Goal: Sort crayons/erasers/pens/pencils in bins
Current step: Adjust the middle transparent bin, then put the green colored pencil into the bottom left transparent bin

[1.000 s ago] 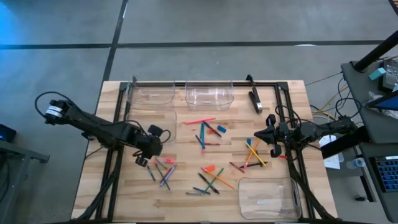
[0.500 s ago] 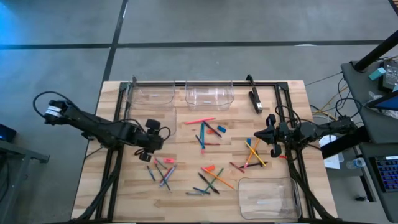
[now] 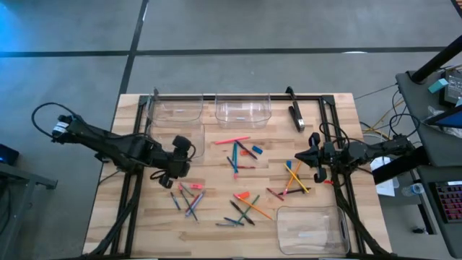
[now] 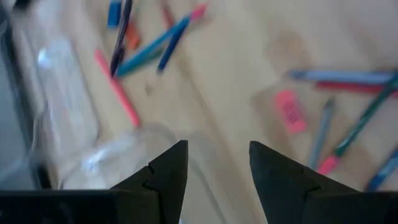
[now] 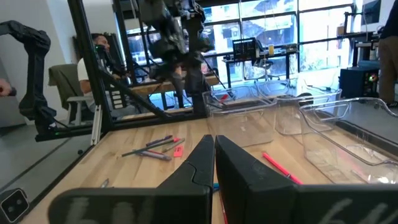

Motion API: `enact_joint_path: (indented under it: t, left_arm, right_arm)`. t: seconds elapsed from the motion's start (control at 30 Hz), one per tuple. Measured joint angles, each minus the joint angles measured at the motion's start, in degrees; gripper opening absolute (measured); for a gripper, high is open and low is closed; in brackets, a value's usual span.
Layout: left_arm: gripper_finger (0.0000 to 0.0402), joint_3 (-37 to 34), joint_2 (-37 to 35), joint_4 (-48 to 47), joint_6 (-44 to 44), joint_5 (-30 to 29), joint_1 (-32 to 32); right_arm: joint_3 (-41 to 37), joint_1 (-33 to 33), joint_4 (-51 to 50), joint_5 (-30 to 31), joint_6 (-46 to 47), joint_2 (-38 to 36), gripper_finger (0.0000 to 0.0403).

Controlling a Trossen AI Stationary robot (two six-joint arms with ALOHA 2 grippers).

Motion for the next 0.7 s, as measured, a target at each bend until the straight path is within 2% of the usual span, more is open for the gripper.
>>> enact_joint_path:
  t: [0.13,0.3,0.53,0.7]
  left_arm:
    - [0.0157,-0.31,1.84,0.10,-1.40,6.62,-1.40]
    - [0.0157,-2.08,6.46,0.31,-6.68,10.62,-4.00]
    - [0.0157,-1.97,14.13,1.26,-7.00,12.15,-9.48]
    - [0.0157,-2.10,18.80,4.15,-7.06,12.62,-10.47]
  right_arm:
    - [0.00,0.00,0.00,0.00,0.00,0.00,0.0009]
    - [0.00,-0.01,-0.02,0.00,0.00,0.00,0.0009]
    - [0.00,0.01,-0.02,0.00,0.00,0.00,0.0009]
    - [0.00,0.01,-0.02,0.00,0.00,0.00,0.0009]
